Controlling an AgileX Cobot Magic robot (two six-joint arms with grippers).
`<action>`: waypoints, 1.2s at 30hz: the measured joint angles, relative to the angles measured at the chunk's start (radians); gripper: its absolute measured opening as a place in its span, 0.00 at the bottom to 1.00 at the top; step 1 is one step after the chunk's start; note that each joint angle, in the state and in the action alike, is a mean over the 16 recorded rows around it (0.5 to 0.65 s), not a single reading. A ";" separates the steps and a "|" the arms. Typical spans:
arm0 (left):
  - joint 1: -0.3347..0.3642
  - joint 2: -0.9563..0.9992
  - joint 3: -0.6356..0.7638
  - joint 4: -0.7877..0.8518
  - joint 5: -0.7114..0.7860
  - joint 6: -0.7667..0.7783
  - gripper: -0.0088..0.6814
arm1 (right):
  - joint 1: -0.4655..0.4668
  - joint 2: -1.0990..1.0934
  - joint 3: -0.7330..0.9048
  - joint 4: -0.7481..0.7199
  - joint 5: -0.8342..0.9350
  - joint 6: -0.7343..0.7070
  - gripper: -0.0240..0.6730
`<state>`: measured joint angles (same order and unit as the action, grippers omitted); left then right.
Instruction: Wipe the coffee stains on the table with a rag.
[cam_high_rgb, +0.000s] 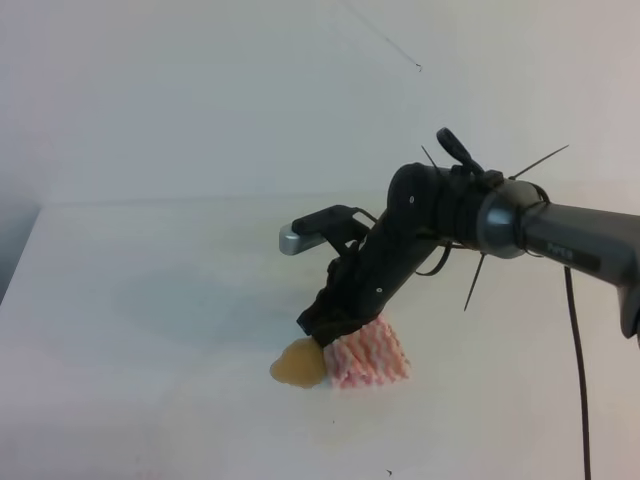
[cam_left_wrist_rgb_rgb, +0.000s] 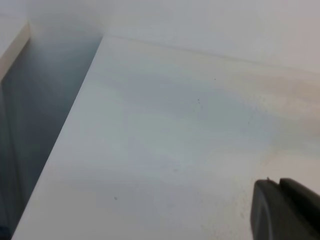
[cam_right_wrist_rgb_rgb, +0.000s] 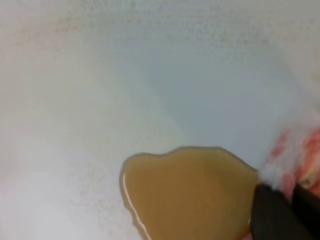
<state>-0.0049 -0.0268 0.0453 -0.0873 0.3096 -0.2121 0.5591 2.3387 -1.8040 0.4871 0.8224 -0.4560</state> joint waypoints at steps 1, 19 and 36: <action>0.000 0.000 0.000 0.000 0.000 0.000 0.01 | 0.003 0.001 0.000 0.007 -0.002 -0.002 0.03; 0.000 0.000 0.000 0.000 0.000 0.000 0.01 | 0.014 0.009 0.002 0.125 -0.022 -0.031 0.03; 0.000 0.000 0.000 0.000 0.000 0.000 0.01 | 0.015 0.012 -0.050 0.159 0.024 -0.059 0.03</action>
<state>-0.0049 -0.0268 0.0453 -0.0873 0.3096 -0.2121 0.5740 2.3510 -1.8539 0.6465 0.8460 -0.5146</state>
